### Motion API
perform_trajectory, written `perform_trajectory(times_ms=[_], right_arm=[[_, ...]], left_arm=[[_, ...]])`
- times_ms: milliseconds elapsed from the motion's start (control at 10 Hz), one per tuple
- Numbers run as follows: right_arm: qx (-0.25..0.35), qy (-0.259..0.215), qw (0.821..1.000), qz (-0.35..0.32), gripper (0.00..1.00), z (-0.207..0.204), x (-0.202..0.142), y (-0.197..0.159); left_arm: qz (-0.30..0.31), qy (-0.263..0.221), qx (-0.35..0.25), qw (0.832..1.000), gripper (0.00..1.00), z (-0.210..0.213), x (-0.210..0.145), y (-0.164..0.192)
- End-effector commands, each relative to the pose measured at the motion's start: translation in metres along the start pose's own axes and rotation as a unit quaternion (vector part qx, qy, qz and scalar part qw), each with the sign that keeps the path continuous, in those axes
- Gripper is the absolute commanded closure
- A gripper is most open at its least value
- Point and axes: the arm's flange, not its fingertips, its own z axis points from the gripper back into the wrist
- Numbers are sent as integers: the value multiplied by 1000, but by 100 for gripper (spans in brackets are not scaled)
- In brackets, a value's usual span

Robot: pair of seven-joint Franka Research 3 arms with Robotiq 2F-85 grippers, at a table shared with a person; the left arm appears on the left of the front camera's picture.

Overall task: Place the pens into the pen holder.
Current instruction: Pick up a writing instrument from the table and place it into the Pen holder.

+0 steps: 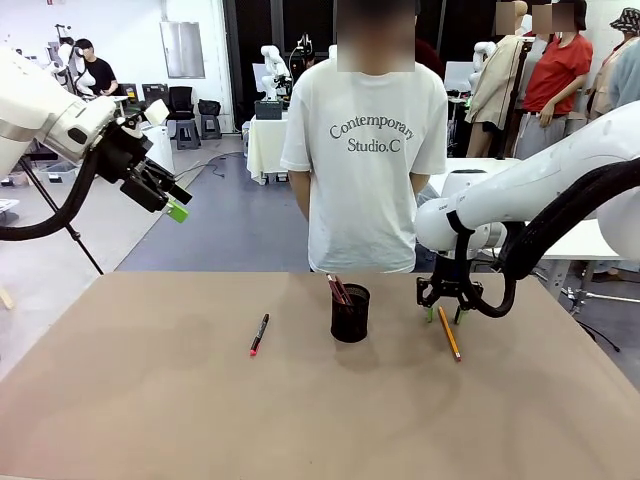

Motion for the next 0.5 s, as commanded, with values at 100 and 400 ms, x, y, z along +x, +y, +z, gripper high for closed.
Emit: perform_trajectory(times_ms=[100,400], right_arm=[[16,16,1000,19,100,-10,11,0],[10,28,999,28,100,-10,12,1]], left_arm=[[0,0,2,1000,0,2,0,0],[0,0,2,1000,0,2,0,0]])
